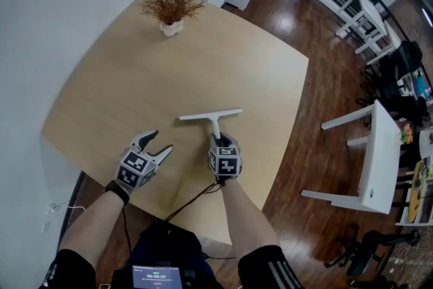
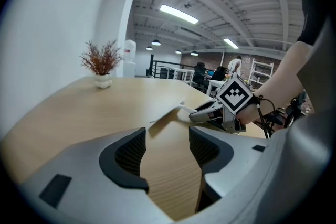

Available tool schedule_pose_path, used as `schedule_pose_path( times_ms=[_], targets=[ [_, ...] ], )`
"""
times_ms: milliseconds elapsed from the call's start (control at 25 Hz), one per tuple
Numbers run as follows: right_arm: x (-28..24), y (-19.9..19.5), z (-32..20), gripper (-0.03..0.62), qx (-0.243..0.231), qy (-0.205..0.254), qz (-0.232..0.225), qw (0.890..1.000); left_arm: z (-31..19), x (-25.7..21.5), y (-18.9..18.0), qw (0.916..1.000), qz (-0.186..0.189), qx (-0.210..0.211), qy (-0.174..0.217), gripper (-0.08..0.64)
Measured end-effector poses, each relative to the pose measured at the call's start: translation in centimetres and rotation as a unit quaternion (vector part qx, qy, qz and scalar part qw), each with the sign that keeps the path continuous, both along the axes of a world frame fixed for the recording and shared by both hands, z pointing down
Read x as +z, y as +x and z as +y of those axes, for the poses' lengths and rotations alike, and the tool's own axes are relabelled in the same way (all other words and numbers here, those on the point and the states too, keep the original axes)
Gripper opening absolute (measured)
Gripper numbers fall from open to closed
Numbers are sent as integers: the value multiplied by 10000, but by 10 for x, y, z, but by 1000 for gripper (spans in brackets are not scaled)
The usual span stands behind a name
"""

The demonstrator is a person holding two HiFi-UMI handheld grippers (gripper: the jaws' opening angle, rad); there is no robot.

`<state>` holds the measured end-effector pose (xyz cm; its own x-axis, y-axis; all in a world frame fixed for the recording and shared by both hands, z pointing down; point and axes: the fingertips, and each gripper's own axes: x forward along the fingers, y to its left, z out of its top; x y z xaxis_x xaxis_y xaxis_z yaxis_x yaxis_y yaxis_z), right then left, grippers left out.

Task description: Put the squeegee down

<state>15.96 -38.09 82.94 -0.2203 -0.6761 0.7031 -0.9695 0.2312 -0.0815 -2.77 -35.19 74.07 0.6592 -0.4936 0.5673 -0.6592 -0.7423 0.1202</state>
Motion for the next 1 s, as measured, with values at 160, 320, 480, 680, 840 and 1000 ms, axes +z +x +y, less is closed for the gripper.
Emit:
schedule_pose_path(
  times_ms=[160,320,480,680,840,1000],
  targets=[
    [4,-1,1,112,-100,-91,171,9998,4,1,2,10000,-12,12,-44,267],
    [7,-1,1,115,-160,-154,254,9994,5,2,4,10000,-38,-1,-21,267],
    [8,-3,2,130,-137,-171,171,9996,5,4,2,10000,-50,-28,-16,267],
    [6,-4,2,150,-146,-249,76,9996,6,2,2,10000,-68,-44,0,267],
    [-10,-4,-2,155,-144,-81,31,9999,7,-5,-1,9999,-12,-83,-55,267],
    [-48,-11,-9,155,-291,330,-198,9988,8,-19,-4,10000,13,-60,10,267]
  ],
)
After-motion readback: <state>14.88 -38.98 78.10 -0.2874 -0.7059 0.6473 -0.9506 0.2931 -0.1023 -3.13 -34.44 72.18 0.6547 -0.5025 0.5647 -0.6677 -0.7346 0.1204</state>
